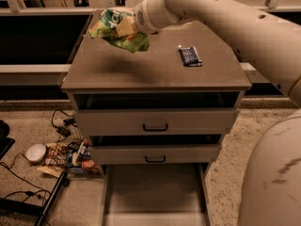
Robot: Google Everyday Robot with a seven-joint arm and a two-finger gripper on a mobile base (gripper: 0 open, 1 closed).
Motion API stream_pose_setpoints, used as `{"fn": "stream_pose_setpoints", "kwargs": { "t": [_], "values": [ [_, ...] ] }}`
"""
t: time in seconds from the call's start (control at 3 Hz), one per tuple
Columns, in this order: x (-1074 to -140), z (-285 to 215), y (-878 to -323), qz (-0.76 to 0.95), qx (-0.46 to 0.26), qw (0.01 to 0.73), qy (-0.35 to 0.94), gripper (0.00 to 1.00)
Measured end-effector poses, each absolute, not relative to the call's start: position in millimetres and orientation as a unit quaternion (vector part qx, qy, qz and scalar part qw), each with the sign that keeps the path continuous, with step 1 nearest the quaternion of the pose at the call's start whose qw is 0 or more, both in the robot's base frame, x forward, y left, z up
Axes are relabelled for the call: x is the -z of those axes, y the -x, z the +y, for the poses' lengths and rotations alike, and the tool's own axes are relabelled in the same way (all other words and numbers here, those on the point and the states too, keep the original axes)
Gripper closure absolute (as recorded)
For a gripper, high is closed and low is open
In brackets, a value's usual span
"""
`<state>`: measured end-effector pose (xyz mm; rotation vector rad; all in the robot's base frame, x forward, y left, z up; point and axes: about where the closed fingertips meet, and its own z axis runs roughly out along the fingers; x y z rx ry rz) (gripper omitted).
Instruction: Pick green rice chip bag from bottom drawer and place on counter
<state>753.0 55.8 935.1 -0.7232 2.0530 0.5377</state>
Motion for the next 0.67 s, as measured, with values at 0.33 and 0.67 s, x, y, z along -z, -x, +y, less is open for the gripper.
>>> {"fn": "stream_pose_setpoints", "kwargs": {
  "t": [0.33,0.67],
  "values": [
    [-934.2,57.5,-752.7,0.825,-0.217,0.434,0.291,0.0],
    [-934.3,57.5,-752.7,0.825,-0.217,0.434,0.291,0.0]
  ]
}}
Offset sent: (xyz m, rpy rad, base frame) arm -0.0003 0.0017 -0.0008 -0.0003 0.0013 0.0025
